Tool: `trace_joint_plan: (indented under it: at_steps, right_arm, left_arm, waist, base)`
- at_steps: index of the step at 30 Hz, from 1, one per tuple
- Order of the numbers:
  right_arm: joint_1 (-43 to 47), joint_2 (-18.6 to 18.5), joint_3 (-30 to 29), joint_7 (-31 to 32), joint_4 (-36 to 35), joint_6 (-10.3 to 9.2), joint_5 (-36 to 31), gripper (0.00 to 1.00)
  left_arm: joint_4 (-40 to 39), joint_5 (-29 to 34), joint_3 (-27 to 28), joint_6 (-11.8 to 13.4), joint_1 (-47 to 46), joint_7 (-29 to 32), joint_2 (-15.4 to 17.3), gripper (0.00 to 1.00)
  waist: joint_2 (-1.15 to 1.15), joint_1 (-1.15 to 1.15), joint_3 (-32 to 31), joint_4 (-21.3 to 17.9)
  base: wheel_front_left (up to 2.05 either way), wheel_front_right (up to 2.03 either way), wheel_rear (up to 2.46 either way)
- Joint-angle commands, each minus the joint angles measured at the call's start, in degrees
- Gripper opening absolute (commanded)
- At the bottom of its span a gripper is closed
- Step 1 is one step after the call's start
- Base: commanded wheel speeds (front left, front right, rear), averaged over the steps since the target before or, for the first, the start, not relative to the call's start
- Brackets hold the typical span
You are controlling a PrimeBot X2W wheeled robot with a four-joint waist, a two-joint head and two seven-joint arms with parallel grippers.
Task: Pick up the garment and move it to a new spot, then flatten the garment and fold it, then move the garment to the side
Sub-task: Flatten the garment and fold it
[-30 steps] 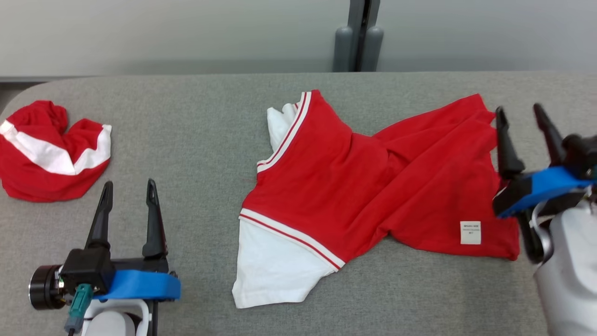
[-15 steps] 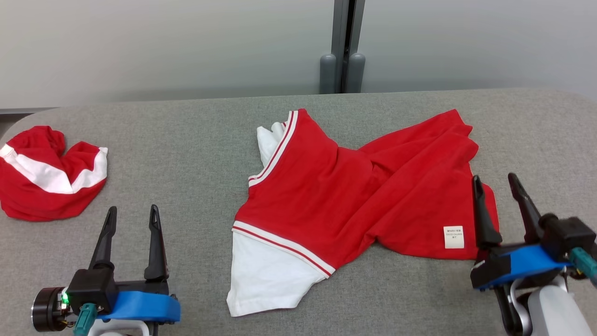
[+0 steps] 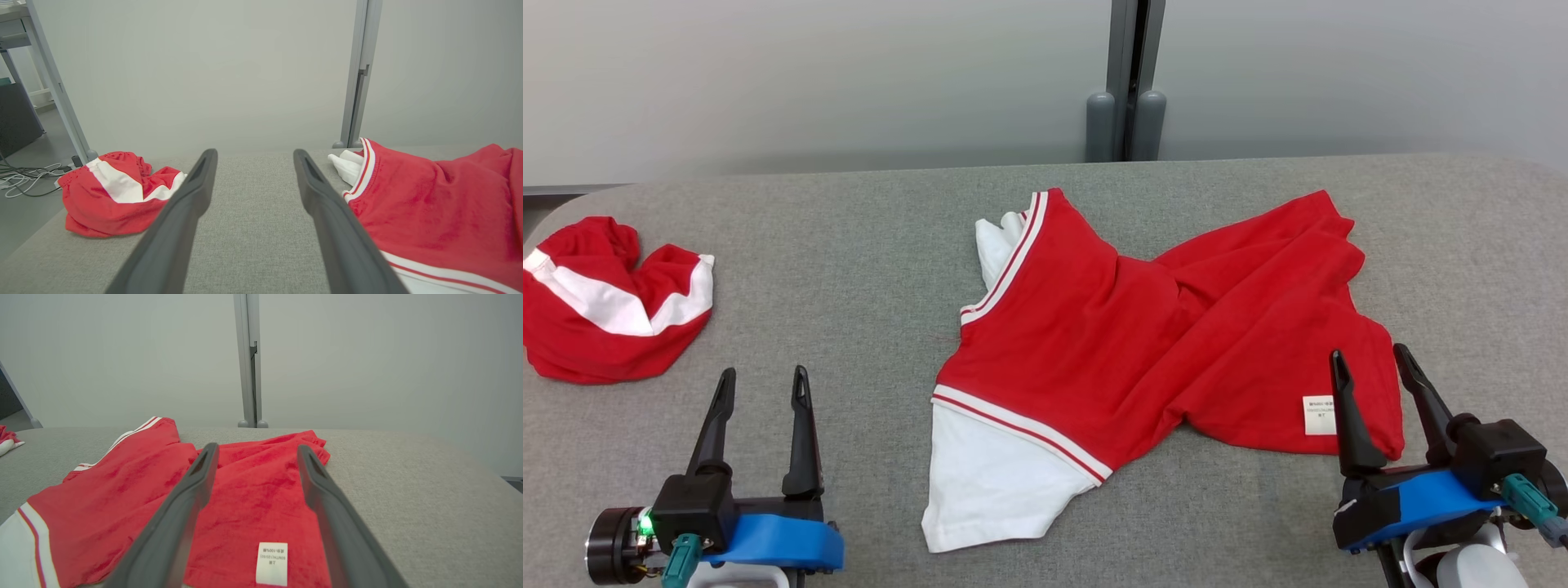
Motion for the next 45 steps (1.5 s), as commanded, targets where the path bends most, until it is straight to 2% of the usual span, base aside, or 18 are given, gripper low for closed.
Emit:
trace_joint_plan:
  at_steps: [1, 5, 10, 14, 21, 31, 43, 44, 45]
  right_arm:
    - [1.02, 0.19, -0.04, 0.09, -0.33, 0.01, -0.46, 1.00]
    - [0.66, 0.29, -0.84, 0.18, 0.98, 0.01, 0.24, 1.00]
    - [-0.03, 0.22, -3.74, -0.48, 5.44, 0.01, -0.25, 1.00]
    - [-0.61, -0.47, -6.73, -1.38, 9.80, 0.01, -0.53, 1.00]
    - [-3.20, -1.73, -8.67, -2.50, 17.85, 0.01, -0.47, 1.00]
    - [-6.43, -2.60, -8.58, -3.26, 27.21, 0.01, 0.45, 1.00]
    - [-9.00, -2.81, -6.78, -3.31, 32.94, 0.01, 1.69, 1.00]
    - [-8.95, -2.72, -6.34, -3.31, 33.36, 0.01, 2.02, 0.46]
    - [-9.06, -2.70, -6.02, -3.31, 33.56, 0.01, 2.40, 0.14]
  left_arm:
    - [0.09, 0.22, 0.11, -0.06, -0.07, -0.17, 0.26, 1.00]
    - [0.73, 0.04, -0.52, -0.29, -0.55, -0.17, 0.14, 1.00]
    - [2.88, -0.33, -4.33, -0.97, -0.34, -0.17, -0.46, 1.00]
    - [6.98, -0.75, -8.36, -1.98, -0.11, -0.17, -0.83, 1.00]
    - [14.66, -0.67, -15.23, -3.13, -0.66, -0.17, -0.37, 1.00]
    - [22.87, -3.35, -19.97, -3.44, -2.05, -0.13, 0.14, 1.00]
    - [28.85, -6.85, -25.70, -3.39, -3.68, 0.84, -0.19, 1.00]
    - [29.20, -7.33, -26.27, -3.39, -3.93, 1.05, -0.25, 1.00]
    - [29.53, -7.69, -26.66, -3.40, -4.13, 1.23, -0.29, 0.89]
  waist:
    - [0.00, 0.00, 0.01, 0.03]
    - [0.00, 0.00, 0.10, 0.14]
    - [0.00, 0.00, 0.20, 0.26]
    - [0.00, 0.00, 0.21, 0.18]
    - [0.00, 0.00, 0.87, -0.15]
    - [0.00, 0.00, 1.78, -0.13]
    - [0.00, 0.00, 2.19, 0.62]
    - [0.00, 0.00, 2.19, 0.70]
    - [0.00, 0.00, 2.20, 0.73]
  base:
    - [0.00, 0.00, 0.00]
    - [0.00, 0.00, 0.00]
    - [0.00, 0.00, 0.00]
    - [0.00, 0.00, 0.00]
    - [0.00, 0.00, 0.00]
    - [0.00, 0.00, 0.00]
    - [0.00, 0.00, 0.00]
    - [0.00, 0.00, 0.00]
    - [0.00, 0.00, 0.00]
